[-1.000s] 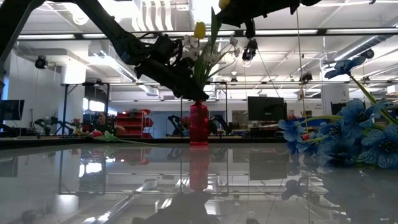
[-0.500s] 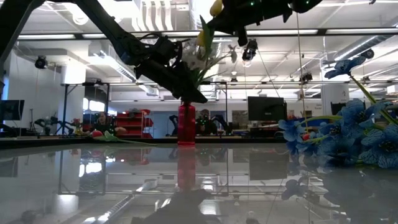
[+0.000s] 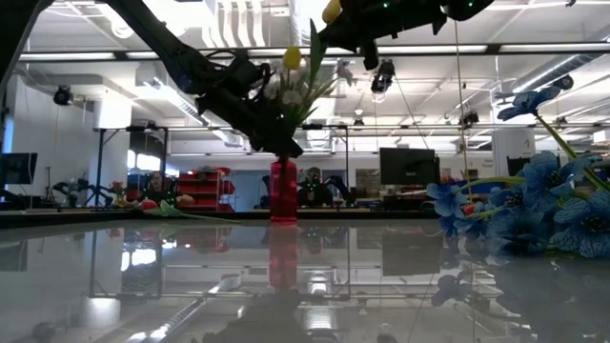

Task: Sort flowers into vase by color
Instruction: Put the yellow flower into the red vase

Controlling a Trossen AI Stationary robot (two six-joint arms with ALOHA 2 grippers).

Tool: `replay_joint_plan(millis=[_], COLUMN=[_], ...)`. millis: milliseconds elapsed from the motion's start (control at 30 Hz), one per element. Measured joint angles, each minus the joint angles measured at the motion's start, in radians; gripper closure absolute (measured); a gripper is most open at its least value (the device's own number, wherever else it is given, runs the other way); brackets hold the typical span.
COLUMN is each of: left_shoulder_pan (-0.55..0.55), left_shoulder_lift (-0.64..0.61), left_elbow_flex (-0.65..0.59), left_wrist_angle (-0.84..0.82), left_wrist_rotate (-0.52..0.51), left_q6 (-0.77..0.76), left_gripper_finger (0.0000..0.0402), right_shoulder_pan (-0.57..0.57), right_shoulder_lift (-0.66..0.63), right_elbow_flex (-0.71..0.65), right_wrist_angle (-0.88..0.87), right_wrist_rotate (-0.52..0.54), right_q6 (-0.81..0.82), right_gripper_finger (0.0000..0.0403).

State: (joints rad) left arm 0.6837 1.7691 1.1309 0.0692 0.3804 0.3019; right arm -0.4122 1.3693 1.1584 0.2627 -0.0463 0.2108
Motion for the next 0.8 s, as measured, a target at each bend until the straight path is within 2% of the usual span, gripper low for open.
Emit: replay_joint_plan(millis=[167,500,800], left_shoulder_pan=[0.017,0.017,0.020], left_shoulder_lift=[-0.016,-0.034,-0.104], left_elbow_flex=[0.000,0.000,-0.009], left_wrist_angle=[-0.037,-0.116,-0.217], left_wrist_rotate=[0.027,0.029,0.029], left_q6=[0.003,0.010,0.031], left_gripper_finger=[0.0170,0.0088,0.0082], right_shoulder_pan=[0.000,0.000,0.000], right_shoulder_lift=[0.000,0.011,0.011], right_elbow_flex=[0.000,0.000,0.000], right_wrist_angle=[0.001,0.006,0.010], right_wrist_rotate=[0.020,0.020,0.021], right_q6=[0.000,0.014,0.001], right_gripper_finger=[0.0390,0.0390,0.0390])
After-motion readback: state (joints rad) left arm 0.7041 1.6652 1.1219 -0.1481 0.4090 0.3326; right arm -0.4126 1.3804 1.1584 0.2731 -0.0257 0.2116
